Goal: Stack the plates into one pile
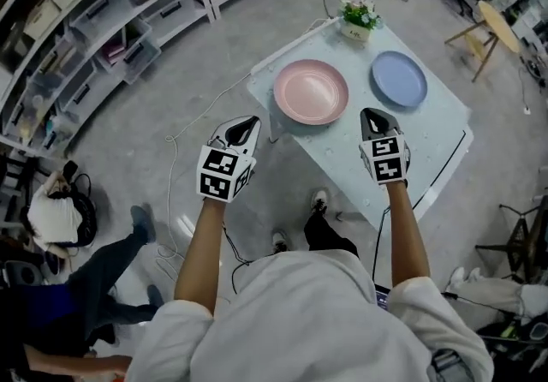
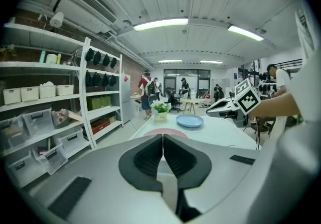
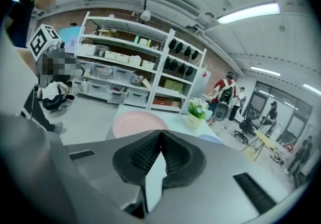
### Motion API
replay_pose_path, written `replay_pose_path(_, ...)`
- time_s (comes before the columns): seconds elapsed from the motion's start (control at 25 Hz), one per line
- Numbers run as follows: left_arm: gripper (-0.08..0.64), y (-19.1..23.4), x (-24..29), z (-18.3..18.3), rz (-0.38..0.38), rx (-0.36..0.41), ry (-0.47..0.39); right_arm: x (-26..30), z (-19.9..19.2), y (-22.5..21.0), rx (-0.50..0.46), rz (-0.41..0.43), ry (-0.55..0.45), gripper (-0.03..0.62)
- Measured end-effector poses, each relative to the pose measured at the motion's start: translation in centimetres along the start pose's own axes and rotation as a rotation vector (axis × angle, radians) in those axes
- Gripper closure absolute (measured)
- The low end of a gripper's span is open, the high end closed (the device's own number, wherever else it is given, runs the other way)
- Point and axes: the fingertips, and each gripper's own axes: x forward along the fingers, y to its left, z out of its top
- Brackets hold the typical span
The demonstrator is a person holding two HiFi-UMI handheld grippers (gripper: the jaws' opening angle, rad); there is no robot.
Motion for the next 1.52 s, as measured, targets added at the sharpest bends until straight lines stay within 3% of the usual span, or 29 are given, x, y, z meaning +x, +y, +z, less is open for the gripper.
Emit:
replay_pose_path(0.36, 0.54, -9.9, 10.9, 7.7, -0.214, 0.161, -0.039, -8.0, -4.9, -11.4, 0.157, -0.232, -0.004, 0.578)
replay_pose_path(0.48, 0.538, -13.8, 15.1, 9.7, -0.289, 0.223, -0.042, -9.1, -6.3, -14.9, 0.21, -0.284, -0.013, 0.578)
replay_pose_path(0.6, 0.538, -17.6, 19.7, 11.0, -0.402, 0.231, -0.03, -9.2, -7.9, -17.8, 0.241, -0.309, -0.008, 0.578)
replay_pose_path(0.68, 0.53, -20.4, 23.2, 11.1, -0.474, 0.24, -0.001, -8.7, -9.4, -19.8, 0.259, -0.316, 0.002, 0.578)
replay_pose_path(0.8, 0.427, -24.9, 28.9, 10.2, -0.562, 0.323, 0.068, -7.6, -11.5, -22.4, 0.3, -0.305, 0.014, 0.578)
replay_pose_path(1.0, 0.423, -31.6, 36.9, 6.9, -0.668, 0.505, 0.164, -6.6, -15.0, -25.3, 0.366, -0.294, 0.052, 0.578)
replay_pose_path(1.28, 0.423, -36.2, 45.8, 0.8, -0.71, 0.765, 0.301, -5.3, -19.9, -27.0, 0.424, -0.27, 0.112, 0.578)
replay_pose_path(1.44, 0.423, -36.5, 49.3, -1.6, -0.669, 0.835, 0.344, -4.9, -22.5, -27.4, 0.444, -0.265, 0.15, 0.578)
replay_pose_path(1.52, 0.462, -36.5, 50.3, -1.7, -0.627, 0.88, 0.337, -5.0, -23.6, -27.6, 0.453, -0.263, 0.164, 0.578)
